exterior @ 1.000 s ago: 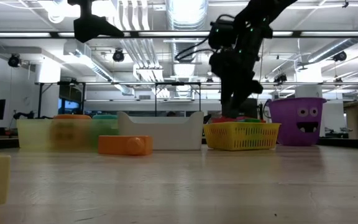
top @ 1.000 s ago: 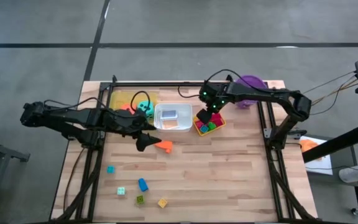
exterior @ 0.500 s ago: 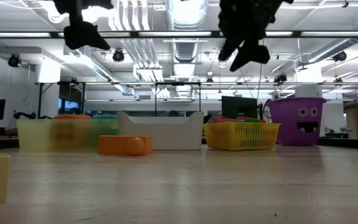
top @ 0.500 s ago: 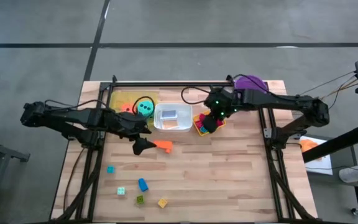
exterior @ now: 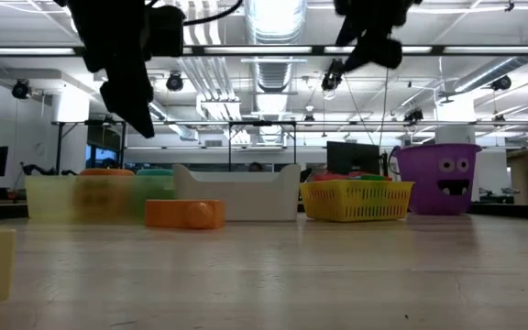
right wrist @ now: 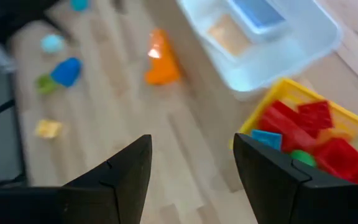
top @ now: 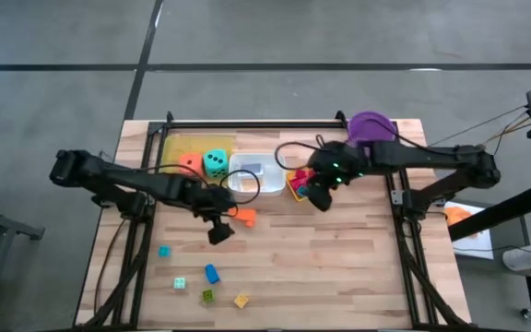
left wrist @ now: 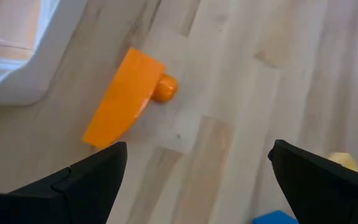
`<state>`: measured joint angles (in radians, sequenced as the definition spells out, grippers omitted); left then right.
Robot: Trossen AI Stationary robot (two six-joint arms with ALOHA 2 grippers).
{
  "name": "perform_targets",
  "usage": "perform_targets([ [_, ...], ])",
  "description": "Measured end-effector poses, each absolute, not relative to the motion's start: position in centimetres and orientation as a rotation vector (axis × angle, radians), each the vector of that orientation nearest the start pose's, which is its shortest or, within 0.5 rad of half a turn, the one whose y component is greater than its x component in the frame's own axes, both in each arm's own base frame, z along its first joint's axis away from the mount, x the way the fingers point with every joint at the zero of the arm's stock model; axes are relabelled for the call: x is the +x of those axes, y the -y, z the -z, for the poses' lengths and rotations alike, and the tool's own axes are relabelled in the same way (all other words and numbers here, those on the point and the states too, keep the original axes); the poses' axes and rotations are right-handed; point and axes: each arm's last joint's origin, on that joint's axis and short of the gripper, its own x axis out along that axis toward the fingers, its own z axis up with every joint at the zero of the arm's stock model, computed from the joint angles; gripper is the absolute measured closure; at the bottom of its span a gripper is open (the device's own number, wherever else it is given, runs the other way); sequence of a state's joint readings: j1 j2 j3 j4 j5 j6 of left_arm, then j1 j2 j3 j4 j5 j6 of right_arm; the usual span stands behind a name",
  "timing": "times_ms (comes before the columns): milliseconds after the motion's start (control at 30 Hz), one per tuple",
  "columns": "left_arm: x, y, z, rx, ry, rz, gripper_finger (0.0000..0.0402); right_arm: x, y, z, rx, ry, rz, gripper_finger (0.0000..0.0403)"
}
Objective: Pick & Place Toys
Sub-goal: Put the orange game piece into the yellow bin
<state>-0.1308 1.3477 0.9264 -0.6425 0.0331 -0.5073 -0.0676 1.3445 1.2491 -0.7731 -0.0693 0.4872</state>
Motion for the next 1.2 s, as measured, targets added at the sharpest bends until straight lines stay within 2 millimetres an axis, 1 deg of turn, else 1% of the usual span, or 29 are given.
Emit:
perform_targets([
  [133,26.1,3.2,-22.0,-0.337,-1.094,-0.179,0.0011,25.5,-0.2,-34.1,0.465,-0.792,0.119,0.0180],
  [300,27.4,3.4,-20.2,-0.289,-1.127,-0.160,0.0011,23.5,-1.8,-36.5,0.438,-0.644,0.026,0.0180],
  [367,27.7,3.4,-19.4,-0.285,-1.158,-0.170,0.0011,22.9,-2.3,-37.2,0.443,-0.596,-0.004,0.0180],
  [467,28.1,3.2,-18.3,-0.279,-1.194,-0.185,0.0011,22.6,-2.9,-37.9,0.456,-0.540,-0.039,0.0180],
  [633,28.6,2.7,-17.1,-0.249,-1.231,-0.185,0.0011,23.0,-3.7,-37.7,0.452,-0.546,-0.070,0.0180],
  [833,29.0,1.7,-16.3,-0.233,-1.249,-0.189,0.0011,23.1,-4.2,-37.7,0.447,-0.545,-0.090,0.0180],
  [1033,29.1,1.0,-16.4,-0.204,-1.243,-0.212,0.0011,23.0,-4.3,-37.7,0.445,-0.545,-0.095,0.0180],
  [1200,29.3,0.9,-16.6,-0.126,-1.242,-0.154,0.0011,23.1,-4.3,-37.7,0.445,-0.549,-0.094,0.0180],
])
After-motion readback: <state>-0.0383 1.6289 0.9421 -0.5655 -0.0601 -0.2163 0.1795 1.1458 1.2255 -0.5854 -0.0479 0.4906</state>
